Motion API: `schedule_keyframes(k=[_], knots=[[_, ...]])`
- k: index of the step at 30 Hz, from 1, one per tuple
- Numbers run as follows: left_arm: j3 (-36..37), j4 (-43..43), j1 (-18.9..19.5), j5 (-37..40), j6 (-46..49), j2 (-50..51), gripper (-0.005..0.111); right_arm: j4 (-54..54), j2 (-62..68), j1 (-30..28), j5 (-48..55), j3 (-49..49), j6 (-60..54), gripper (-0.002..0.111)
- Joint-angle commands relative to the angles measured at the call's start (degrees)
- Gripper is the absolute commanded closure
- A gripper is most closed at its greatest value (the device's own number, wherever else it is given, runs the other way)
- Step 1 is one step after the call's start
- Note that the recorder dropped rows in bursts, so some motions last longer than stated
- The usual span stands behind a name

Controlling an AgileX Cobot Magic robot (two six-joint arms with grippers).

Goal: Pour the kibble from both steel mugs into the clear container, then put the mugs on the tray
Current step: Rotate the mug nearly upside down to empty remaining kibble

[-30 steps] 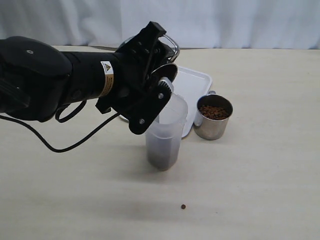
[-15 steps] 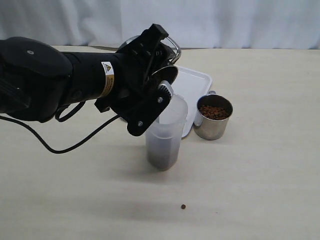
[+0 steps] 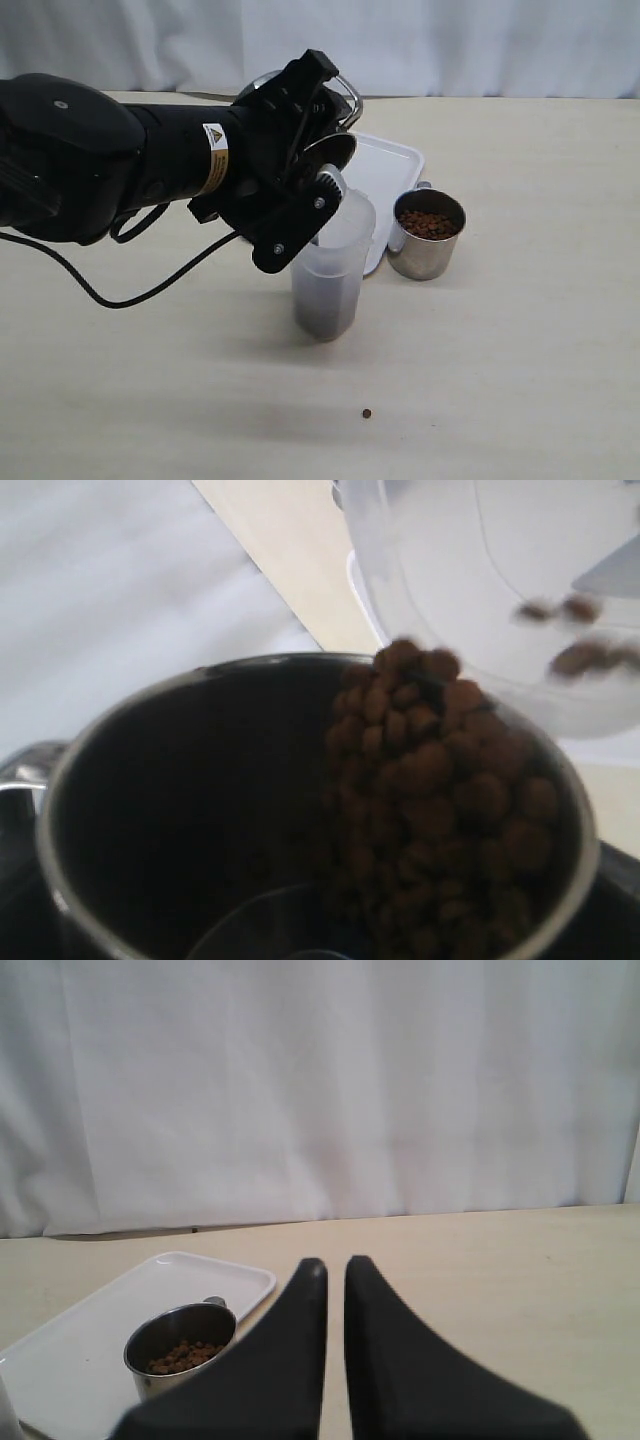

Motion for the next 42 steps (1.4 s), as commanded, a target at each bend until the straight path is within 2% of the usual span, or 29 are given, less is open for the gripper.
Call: schedule_keyframes(k=[1, 9, 14, 42], knots=[[0.0, -0.1, -0.2, 0.4, 0.1, -0.4, 0.107, 0.3, -0.2, -0.3, -0.7, 0.2, -0.2, 0.103], [-1.1, -0.1, -1.5, 0.8, 0.6, -0.4, 0.107, 0.3, -0.2, -0.3, -0.7, 0.2, -0.2, 0.103], [-1.1, -0.1, -3.5, 2.5, 4.1, -0.4, 0.107, 0.3, -0.2, -0.3, -0.7, 0.2, -0.2, 0.103], [-1.1, -0.1, -3.5, 3.4, 15.4, -0.4, 0.107, 0.3, -0.2, -0.3, -0.7, 0.2, -0.2, 0.103]])
